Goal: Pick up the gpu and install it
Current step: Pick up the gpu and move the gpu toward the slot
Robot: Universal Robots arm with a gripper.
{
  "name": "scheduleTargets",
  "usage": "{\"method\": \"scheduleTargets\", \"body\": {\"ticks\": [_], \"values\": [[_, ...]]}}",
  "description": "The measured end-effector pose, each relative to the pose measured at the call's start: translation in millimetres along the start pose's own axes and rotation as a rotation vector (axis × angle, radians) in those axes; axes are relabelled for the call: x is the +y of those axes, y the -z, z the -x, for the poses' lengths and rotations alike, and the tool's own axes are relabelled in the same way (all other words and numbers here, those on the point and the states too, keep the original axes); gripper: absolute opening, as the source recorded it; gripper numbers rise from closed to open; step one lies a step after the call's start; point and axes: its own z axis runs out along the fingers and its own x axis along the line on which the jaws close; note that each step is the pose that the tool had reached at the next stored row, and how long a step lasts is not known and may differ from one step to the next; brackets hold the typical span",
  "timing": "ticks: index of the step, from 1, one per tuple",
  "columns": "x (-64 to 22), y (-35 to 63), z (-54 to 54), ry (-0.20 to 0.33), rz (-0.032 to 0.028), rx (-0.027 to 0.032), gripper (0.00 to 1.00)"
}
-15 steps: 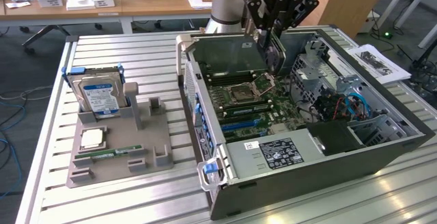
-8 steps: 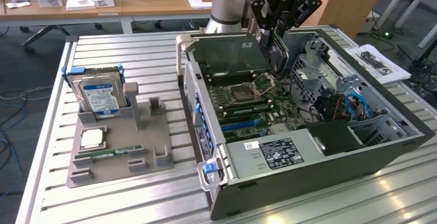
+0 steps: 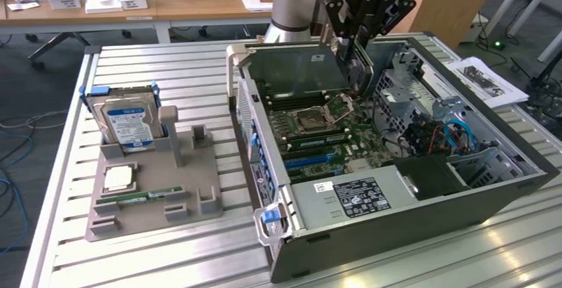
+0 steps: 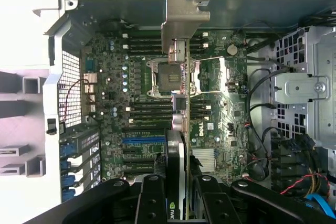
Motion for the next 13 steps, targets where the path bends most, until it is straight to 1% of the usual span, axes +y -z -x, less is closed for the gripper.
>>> {"method": "scheduleTargets", "body": {"ticks": [13], "values": [[0.1, -0.1, 2.2, 0.0, 0.0, 0.0, 0.27]]}}
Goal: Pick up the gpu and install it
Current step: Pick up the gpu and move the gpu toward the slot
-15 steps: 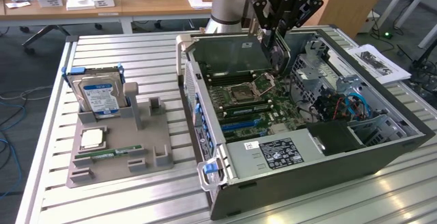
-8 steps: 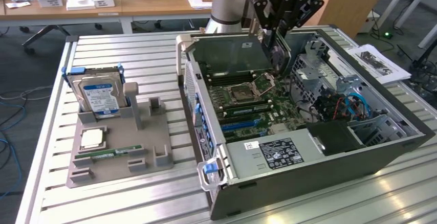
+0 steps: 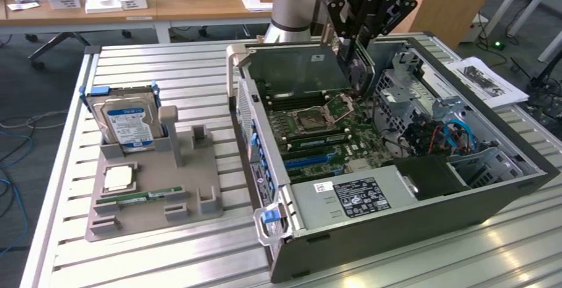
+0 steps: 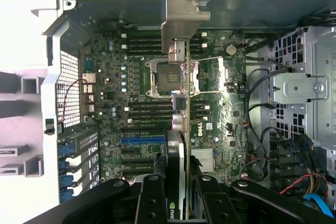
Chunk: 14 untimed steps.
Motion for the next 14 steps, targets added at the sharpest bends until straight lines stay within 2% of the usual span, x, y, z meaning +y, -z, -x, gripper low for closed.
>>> {"method": "scheduleTargets", "body": {"ticks": [11, 12, 14], "values": [[0.2, -0.3, 3.1, 0.0, 0.0002, 0.0, 0.27], [0.8, -0.9, 15.1, 0.002, 0.0001, 0.0001, 0.27], [1.7, -1.9, 32.0, 0.004, 0.0001, 0.0003, 0.27]]}}
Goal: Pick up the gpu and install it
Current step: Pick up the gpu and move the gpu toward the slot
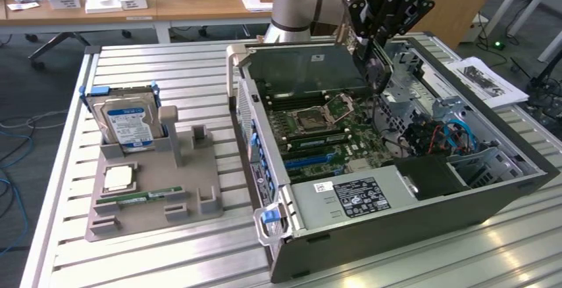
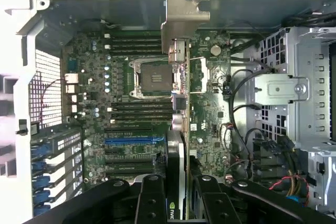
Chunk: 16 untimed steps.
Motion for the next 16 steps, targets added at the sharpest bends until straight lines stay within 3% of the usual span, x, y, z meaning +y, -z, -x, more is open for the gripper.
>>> {"method": "scheduleTargets", "body": {"ticks": [16], "values": [[1.8, -2.9, 38.4, 0.001, 0.0, 0.0, 0.27]]}}
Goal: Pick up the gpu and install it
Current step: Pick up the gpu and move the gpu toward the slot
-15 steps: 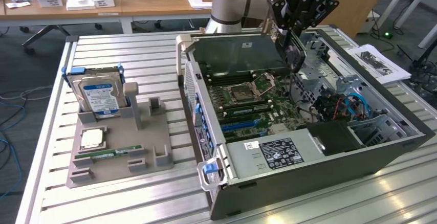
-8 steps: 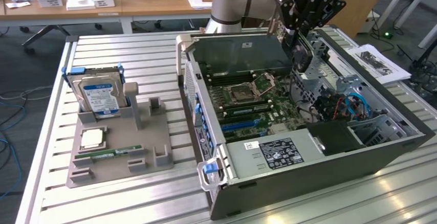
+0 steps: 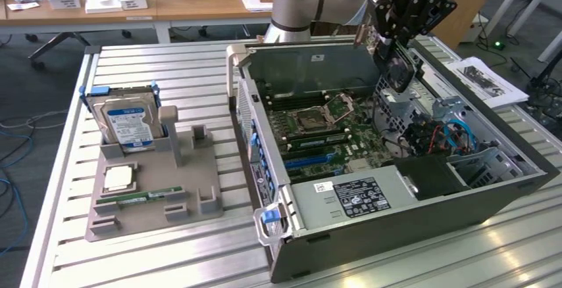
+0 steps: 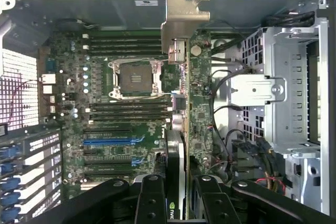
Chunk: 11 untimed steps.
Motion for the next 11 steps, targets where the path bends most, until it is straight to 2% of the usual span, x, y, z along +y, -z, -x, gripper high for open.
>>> {"method": "scheduleTargets", "body": {"ticks": [11], "values": [[1.1, -1.5, 23.3, 0.0, 0.0, 0.0, 0.27]]}}
